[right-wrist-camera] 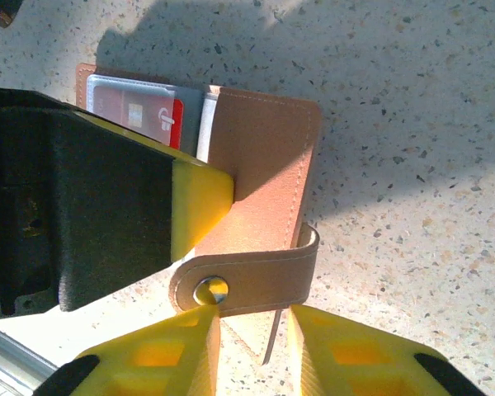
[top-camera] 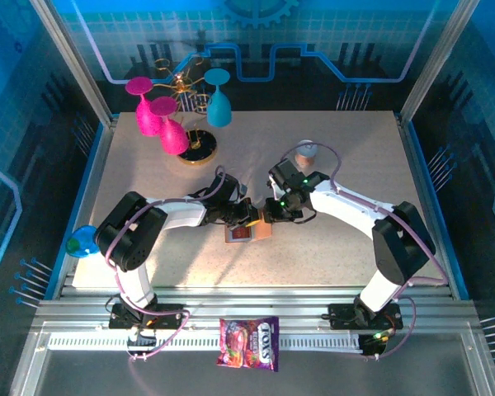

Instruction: Take the credit cards out of the card holder

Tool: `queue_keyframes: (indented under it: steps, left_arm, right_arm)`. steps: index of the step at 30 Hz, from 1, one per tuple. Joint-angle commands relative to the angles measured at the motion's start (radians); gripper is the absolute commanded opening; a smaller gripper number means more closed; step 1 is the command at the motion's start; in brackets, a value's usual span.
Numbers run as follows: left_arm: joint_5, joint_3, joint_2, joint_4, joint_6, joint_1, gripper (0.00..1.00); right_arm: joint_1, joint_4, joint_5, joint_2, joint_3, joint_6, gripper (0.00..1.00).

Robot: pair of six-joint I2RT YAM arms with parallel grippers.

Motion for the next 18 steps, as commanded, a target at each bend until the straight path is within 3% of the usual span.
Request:
queue_keyframes:
  steps: [1,11,18]
  left_arm:
    - [0.008,0.001,-0.026,-0.015,-0.003,-0.006,0.00]
    - [-0.019,-0.008,-0.105,-0.052,0.011,-0.005,0.01]
    - [-0.090,-0.006,-0.165,-0.189,0.089,-0.001,0.01]
  right_arm:
    - [0.016,0.000,-0.024,0.017,-0.009,-0.001,0.31]
    - [0.016,0.032,0.014,0.065,-0.054,0.012,0.32]
    - [0.015,0.040,0.031,0.091,-0.074,0.012,0.32]
